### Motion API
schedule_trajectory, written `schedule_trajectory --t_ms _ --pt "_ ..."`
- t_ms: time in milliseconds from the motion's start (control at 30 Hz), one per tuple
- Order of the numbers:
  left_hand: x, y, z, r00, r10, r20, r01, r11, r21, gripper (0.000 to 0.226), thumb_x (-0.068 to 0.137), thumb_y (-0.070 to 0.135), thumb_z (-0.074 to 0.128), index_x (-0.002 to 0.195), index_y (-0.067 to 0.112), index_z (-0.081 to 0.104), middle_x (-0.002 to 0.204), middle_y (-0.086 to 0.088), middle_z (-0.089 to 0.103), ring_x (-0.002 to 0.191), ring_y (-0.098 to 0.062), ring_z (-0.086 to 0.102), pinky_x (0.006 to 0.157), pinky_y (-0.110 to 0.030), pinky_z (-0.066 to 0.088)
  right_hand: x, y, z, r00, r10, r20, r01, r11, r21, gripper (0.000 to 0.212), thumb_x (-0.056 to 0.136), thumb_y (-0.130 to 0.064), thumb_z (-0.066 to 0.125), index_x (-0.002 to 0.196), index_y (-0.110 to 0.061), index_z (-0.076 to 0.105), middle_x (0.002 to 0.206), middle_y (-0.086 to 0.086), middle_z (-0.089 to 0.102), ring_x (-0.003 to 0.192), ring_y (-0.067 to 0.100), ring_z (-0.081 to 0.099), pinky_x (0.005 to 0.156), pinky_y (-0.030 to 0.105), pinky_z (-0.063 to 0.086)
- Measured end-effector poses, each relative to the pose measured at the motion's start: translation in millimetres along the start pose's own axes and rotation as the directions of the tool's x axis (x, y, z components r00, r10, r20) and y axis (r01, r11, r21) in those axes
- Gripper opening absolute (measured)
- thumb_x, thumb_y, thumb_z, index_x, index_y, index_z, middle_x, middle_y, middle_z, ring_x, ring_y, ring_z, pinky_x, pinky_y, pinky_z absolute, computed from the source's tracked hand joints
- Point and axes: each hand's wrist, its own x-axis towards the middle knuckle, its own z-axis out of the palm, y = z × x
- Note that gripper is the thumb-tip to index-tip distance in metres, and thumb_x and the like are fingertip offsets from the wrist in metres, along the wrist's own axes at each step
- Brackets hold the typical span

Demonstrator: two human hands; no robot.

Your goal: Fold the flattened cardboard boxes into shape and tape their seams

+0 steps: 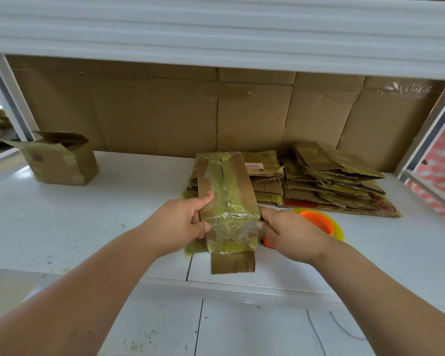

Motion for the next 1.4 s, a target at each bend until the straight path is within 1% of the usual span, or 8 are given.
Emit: schedule_trajectory --t_ms 200,433,600,800,933,1033,1267,1400 --pt "6.1 -15.5 2.6 0.995 0.05 -0.089 -0.033 0.983 0.181 0.063 0.098 0.04 0.057 0.151 0.047 0.024 0.095 0.012 0.051 0.081 -0.004 0.05 0.072 -0.019 0.041 3.1 -11.7 18.7 0.969 -0.051 -0.24 0.03 0.995 -0.094 0.033 0.106 -0.038 0.034 0.125 -0.022 0.056 0.097 0.003 0.07 0.086 0.024 0.063 0.068 0.035 0.045" --pt "8.2 -23.7 -15.0 0.989 -0.024 -0.145 0.003 0.99 -0.141 0.058 0.092 0.027 0.063 0.14 0.052 0.043 0.13 0.016 0.055 0.098 -0.006 0.061 0.096 -0.033 0.05 8.7 -31.6 25.2 0.948 0.019 -0.317 0.04 0.983 0.181 0.03 0.1 -0.043 0.051 0.118 -0.029 0.069 0.101 -0.003 0.073 0.094 0.018 0.065 0.078 0.036 0.052" --pt "8.0 -12.1 -36.8 0.969 -0.232 -0.091 0.221 0.968 -0.118 0.099 0.06 0.081 0.071 0.141 0.037 0.034 0.135 0.006 0.039 0.118 -0.019 0.052 0.101 -0.043 0.048 17.9 -53.3 29.1 0.978 -0.127 -0.167 0.169 0.947 0.274 0.036 0.099 -0.024 0.054 0.134 -0.028 0.061 0.125 -0.007 0.069 0.114 0.012 0.062 0.097 0.034 0.05" --pt "3.8 -13.1 -48.8 0.968 -0.249 -0.025 0.249 0.968 -0.018 0.11 0.055 0.074 0.079 0.144 0.037 0.028 0.14 0.004 0.036 0.118 -0.021 0.051 0.101 -0.041 0.048 31.7 -40.0 19.2 0.915 0.131 -0.382 0.04 0.911 0.41 0.033 0.091 -0.001 0.057 0.115 -0.021 0.066 0.108 -0.005 0.06 0.105 0.015 0.06 0.093 0.029 0.049" --pt "5.4 -8.9 -67.8 0.987 -0.161 0.0 0.161 0.984 0.075 0.103 0.061 0.067 0.08 0.145 0.036 0.029 0.142 0.004 0.037 0.119 -0.019 0.049 0.101 -0.036 0.045 40.9 -23.4 -1.2 0.844 0.348 -0.409 -0.093 0.845 0.527 0.072 0.085 -0.016 0.068 0.148 -0.029 0.033 0.138 -0.001 0.039 0.129 0.023 0.044 0.099 0.032 0.04" --pt "7.0 -7.5 -83.1 0.993 -0.114 0.011 0.112 0.987 0.113 0.103 0.061 0.064 0.082 0.146 0.035 0.031 0.143 0.008 0.037 0.12 -0.015 0.047 0.101 -0.031 0.042 44.8 -22.8 -7.5 0.933 0.292 -0.209 -0.085 0.745 0.661 0.092 0.086 -0.03 0.073 0.155 -0.042 0.014 0.156 -0.01 0.034 0.139 0.019 0.039 0.111 0.042 0.039" --pt "2.6 -15.7 -110.2 0.998 -0.067 0.016 0.063 0.978 0.197 0.101 0.062 0.057 0.085 0.145 0.039 0.031 0.136 0.009 0.041 0.115 -0.012 0.05 0.089 -0.023 0.041 59.4 -33.8 -3.1 0.954 0.177 -0.243 0.055 0.693 0.719 0.05 0.088 -0.024 0.074 0.13 -0.027 0.048 0.116 -0.008 0.065 0.112 0.009 0.061 0.104 0.043 0.049" --pt "0.8 -26.0 -117.5 0.984 -0.099 0.148 0.073 0.982 0.174 0.091 0.078 0.034 0.079 0.152 0.042 0.026 0.161 0.021 0.001 0.147 -0.011 0.017 0.108 -0.023 0.029 54.1 -40.6 -7.4 0.941 0.186 -0.283 0.059 0.731 0.679 0.071 0.082 -0.039 0.079 0.142 -0.026 0.044 0.105 -0.005 0.066 0.101 0.011 0.064 0.097 0.039 0.052"
